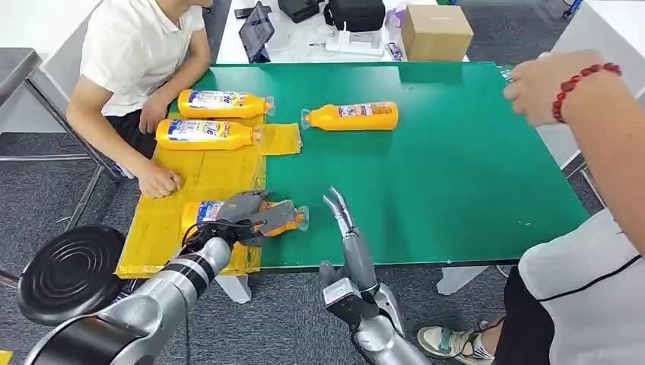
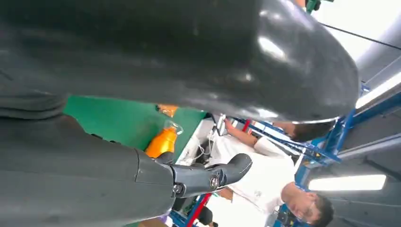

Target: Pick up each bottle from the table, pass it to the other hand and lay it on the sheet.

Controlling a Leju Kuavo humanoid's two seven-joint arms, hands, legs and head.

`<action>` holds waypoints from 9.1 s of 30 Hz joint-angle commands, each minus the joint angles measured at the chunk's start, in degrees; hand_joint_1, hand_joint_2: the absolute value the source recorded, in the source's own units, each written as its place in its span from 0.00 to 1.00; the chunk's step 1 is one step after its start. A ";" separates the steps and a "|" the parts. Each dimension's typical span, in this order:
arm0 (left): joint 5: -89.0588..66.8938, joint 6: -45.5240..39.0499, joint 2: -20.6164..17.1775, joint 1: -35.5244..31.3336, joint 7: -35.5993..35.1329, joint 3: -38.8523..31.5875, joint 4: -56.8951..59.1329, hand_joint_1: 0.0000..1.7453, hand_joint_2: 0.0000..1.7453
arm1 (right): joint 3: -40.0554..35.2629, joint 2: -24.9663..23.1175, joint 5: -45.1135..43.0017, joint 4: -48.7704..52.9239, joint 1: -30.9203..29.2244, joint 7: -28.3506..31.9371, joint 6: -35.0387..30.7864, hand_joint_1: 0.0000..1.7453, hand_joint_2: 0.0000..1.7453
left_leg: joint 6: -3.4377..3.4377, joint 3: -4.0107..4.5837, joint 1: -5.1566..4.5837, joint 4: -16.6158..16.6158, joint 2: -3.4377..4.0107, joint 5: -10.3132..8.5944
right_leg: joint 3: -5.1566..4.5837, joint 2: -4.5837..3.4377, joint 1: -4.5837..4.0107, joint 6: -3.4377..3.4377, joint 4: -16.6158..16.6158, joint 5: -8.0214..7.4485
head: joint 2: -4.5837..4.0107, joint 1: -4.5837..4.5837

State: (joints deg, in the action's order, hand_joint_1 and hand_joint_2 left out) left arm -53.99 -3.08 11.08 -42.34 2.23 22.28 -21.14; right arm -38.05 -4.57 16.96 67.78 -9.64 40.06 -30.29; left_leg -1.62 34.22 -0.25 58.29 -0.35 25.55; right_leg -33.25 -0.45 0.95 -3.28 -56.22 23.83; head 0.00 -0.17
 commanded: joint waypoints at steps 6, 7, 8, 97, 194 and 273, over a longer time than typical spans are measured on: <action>8.75 2.50 3.37 0.19 10.05 -10.33 0.89 0.00 0.00 | -2.93 1.05 -1.83 -7.01 -3.10 -0.06 -2.59 0.00 0.00 | 0.11 -0.24 0.06 -0.06 0.02 0.02 | 0.23 0.05 -0.08 0.15 0.09 0.01 | 0.00 -0.02; 8.88 2.47 3.48 0.09 10.24 -10.33 0.63 0.00 0.00 | -2.95 1.13 -1.91 -6.95 -3.07 -0.06 -2.59 0.00 0.00 | 0.09 -0.21 0.04 -0.07 -0.02 -0.01 | 0.22 0.08 -0.06 0.13 0.11 0.00 | 0.00 -0.02; 8.89 0.60 3.61 0.52 12.67 -9.44 -1.77 0.00 0.00 | -2.87 1.42 -2.04 -7.01 -2.84 -0.06 -3.13 0.00 0.00 | 0.10 -0.21 0.05 -0.05 -0.08 0.00 | 0.24 0.12 -0.07 0.13 0.11 0.00 | 0.00 0.00; 62.29 -20.71 -0.26 25.40 16.13 3.57 -45.63 0.00 1.00 | 15.54 10.24 46.18 -47.15 -29.91 -24.72 8.11 0.00 1.00 | 0.03 0.05 -0.06 0.03 -0.19 -0.02 | 0.01 0.35 0.02 0.07 0.02 0.02 | 0.00 0.00; 80.33 -7.69 -2.74 25.23 8.58 6.66 -43.60 0.00 1.00 | 31.15 -0.65 14.60 -40.43 -27.07 -7.76 37.86 1.00 1.00 | 0.14 -0.57 0.09 -0.15 0.25 -0.04 | 0.47 -0.10 -0.13 0.16 0.25 -0.11 | 0.00 0.00; 86.92 15.74 -4.37 28.01 11.37 14.37 -49.42 1.00 1.00 | 1.83 -3.82 1.84 -28.04 -19.03 -5.10 37.07 1.00 1.00 | 0.12 0.06 0.05 -0.01 -0.04 0.04 | -0.07 0.12 -0.06 0.15 0.00 0.07 | 0.00 -0.02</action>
State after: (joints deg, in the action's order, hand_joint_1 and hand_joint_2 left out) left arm 31.21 6.73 8.13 -10.49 13.92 33.81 -75.54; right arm -31.63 -7.56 18.23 44.94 -24.36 34.82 5.11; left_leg -1.63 34.49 -0.25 58.30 -0.50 25.53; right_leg -33.51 -0.29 0.95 -3.29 -56.22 23.85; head 0.00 -0.20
